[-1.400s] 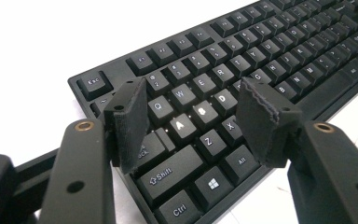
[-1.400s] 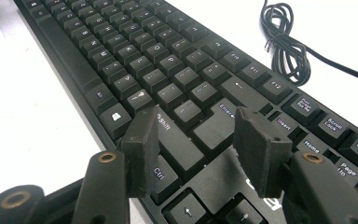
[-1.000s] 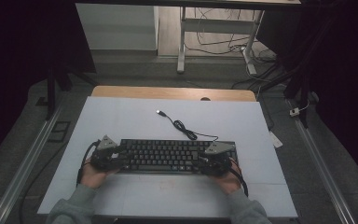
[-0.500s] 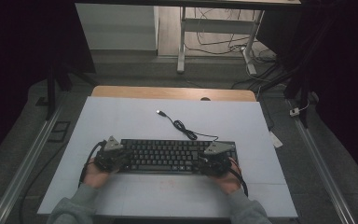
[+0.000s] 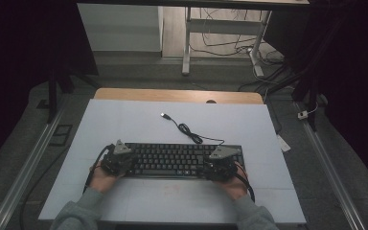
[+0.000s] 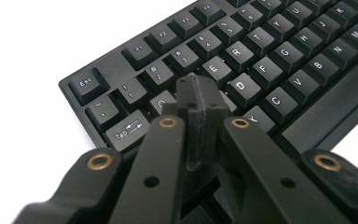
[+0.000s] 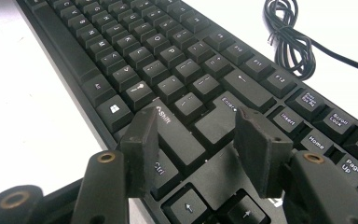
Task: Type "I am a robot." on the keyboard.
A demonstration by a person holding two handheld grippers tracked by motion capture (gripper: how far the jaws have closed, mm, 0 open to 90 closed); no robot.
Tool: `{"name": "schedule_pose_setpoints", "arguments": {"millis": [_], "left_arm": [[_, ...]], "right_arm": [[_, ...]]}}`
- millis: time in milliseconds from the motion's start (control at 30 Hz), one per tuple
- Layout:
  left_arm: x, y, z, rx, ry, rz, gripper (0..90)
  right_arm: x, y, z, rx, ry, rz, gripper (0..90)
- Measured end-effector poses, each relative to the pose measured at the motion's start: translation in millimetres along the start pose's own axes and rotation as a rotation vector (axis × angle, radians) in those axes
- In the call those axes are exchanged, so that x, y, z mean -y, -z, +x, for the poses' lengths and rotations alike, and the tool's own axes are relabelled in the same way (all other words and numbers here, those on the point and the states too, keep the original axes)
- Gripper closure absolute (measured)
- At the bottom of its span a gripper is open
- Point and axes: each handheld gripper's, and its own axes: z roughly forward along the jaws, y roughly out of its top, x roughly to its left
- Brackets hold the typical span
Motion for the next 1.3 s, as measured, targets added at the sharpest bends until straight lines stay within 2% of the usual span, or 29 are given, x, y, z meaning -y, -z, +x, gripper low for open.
{"name": "schedule_pose_setpoints", "arguments": {"millis": [500,633,800,867,1000,1067,1167,1300], "left_arm": [[0.1,-2.9,-0.1,-0.004,0.004,0.014,89.1],[-0.7,1.2,-1.1,0.000,0.001,-0.014,89.0],[0.9,6.9,4.2,0.007,0.035,-0.048,88.4],[1.3,9.8,6.7,0.011,0.053,-0.072,84.3],[1.1,15.8,10.4,0.002,0.089,-0.130,66.0],[1.1,17.3,11.5,0.001,0.102,-0.143,58.6],[1.6,19.0,13.4,0.000,0.124,-0.150,51.4],[2.3,21.2,15.4,-0.002,0.137,-0.158,46.8]], "right_arm": [[0.0,0.2,0.8,0.012,0.011,0.005,49.7],[-0.3,0.5,1.0,0.009,0.012,0.001,49.7],[0.0,0.7,-0.1,0.009,0.009,0.002,49.5],[0.6,0.8,-0.6,0.009,0.005,0.000,49.3],[2.2,3.8,-1.9,0.012,-0.008,-0.007,49.4],[2.7,5.2,-2.2,0.017,-0.007,-0.010,49.4],[3.3,6.5,-1.9,0.011,-0.013,-0.024,49.4],[3.0,6.2,-1.3,0.008,-0.011,-0.029,49.5]]}}
